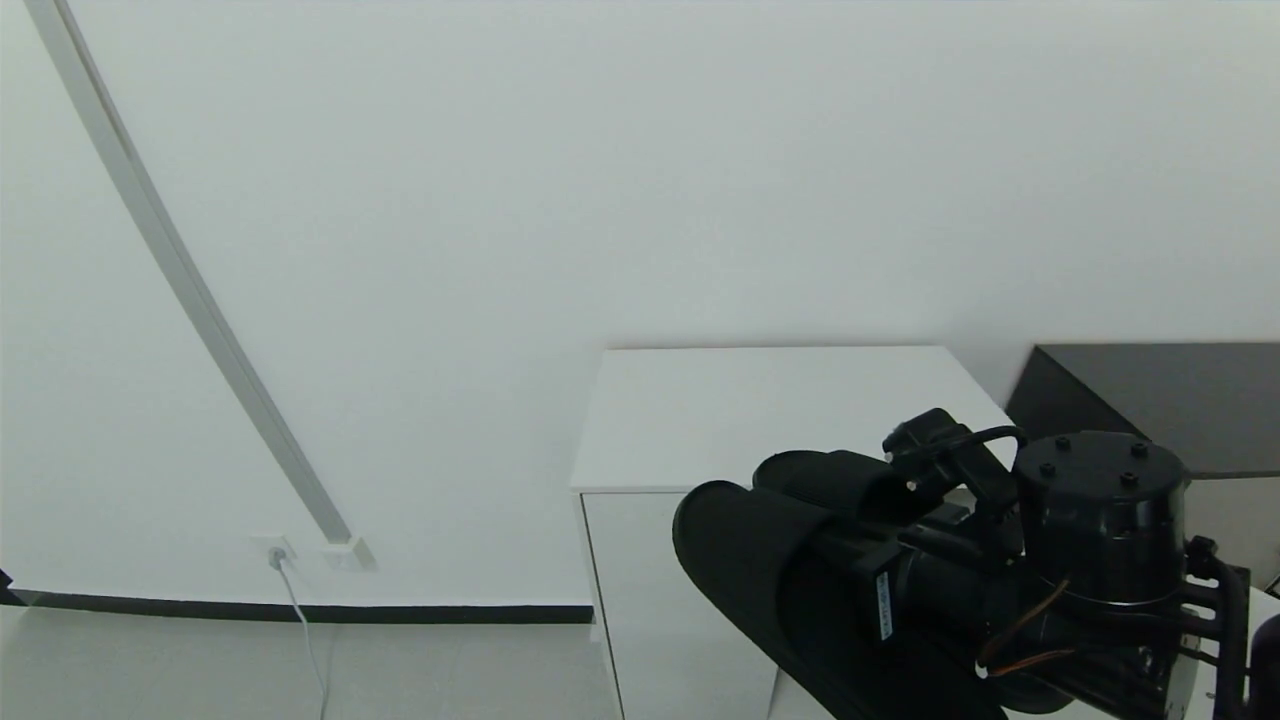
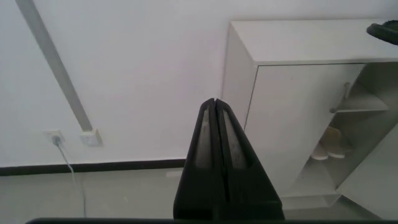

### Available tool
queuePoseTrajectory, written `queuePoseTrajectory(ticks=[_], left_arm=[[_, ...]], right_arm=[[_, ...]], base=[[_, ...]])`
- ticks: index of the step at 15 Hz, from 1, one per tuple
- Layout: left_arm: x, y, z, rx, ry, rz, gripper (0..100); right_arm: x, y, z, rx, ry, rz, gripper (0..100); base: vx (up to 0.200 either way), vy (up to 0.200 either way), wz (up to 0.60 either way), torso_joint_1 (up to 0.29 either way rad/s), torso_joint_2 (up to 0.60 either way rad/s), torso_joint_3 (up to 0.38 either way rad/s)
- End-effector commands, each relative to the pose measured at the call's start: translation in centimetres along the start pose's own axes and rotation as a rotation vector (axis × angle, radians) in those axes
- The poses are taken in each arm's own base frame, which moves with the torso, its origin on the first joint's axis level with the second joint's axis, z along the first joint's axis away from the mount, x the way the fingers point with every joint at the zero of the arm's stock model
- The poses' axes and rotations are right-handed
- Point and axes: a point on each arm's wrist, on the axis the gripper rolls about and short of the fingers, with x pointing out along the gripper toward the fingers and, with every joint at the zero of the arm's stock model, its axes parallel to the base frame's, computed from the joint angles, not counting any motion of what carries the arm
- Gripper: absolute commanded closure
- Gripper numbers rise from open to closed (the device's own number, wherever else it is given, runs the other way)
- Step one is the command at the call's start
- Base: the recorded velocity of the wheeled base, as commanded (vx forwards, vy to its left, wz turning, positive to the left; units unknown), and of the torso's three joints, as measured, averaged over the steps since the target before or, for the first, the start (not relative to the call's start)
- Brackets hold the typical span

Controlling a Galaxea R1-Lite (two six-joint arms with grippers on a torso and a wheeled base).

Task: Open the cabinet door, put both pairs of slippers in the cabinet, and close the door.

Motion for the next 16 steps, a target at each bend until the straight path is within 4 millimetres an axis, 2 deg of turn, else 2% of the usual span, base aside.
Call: queuePoseTrajectory(ticks=[1, 15, 16], left_arm=[[0.02, 0.00, 0.00, 0.000, 0.002, 0.000, 100], [0.02, 0.00, 0.00, 0.000, 0.002, 0.000, 100], [0.02, 0.00, 0.00, 0.000, 0.002, 0.000, 100]], right_arm=[[-0.01, 0.00, -0.06, 0.000, 0.002, 0.000, 100], [0.02, -0.04, -0.45, -0.002, 0.017, 0.000, 100], [-0.03, -0.06, -0.51, -0.003, 0.019, 0.001, 100]], base=[[0.000, -0.200, 0.00, 0.007, 0.00, 0.002], [0.000, -0.200, 0.00, 0.000, 0.00, 0.004], [0.000, 0.000, 0.00, 0.000, 0.00, 0.000]])
